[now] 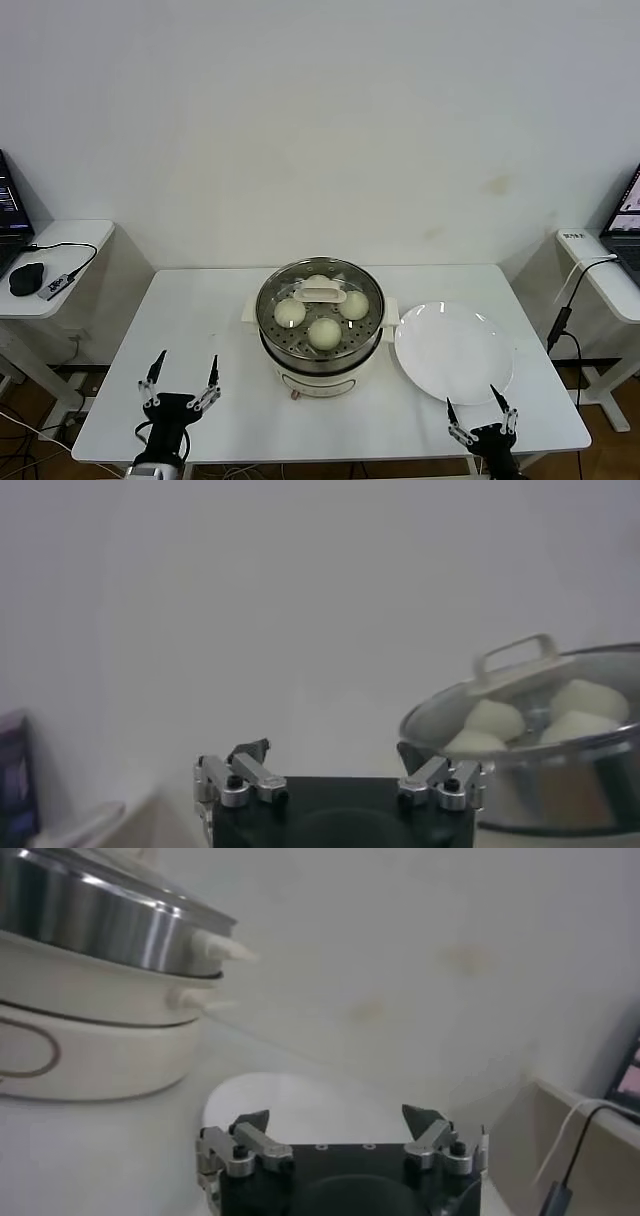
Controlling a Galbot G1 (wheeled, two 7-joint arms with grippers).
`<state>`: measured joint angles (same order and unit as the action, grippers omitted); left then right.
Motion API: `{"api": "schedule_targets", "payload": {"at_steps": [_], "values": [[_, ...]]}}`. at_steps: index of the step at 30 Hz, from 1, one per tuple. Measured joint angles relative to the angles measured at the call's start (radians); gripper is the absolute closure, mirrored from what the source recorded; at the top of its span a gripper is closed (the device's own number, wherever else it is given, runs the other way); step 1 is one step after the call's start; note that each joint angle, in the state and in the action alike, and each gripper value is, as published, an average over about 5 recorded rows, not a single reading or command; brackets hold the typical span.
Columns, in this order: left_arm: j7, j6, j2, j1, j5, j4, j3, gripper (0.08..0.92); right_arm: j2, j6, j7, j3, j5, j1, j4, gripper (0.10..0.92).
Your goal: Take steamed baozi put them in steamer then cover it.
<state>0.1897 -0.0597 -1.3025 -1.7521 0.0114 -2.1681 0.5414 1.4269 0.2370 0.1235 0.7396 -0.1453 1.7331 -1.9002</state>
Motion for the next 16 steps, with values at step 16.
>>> {"api": "schedule_targets", "payload": {"at_steps": [16], "values": [[-0.005, -0.036, -0.034, -0.025, 0.111, 0.054, 0.019, 0.177, -0.002, -0.002, 0.011, -0.034, -0.015, 0.043, -0.037, 0.203]]}}
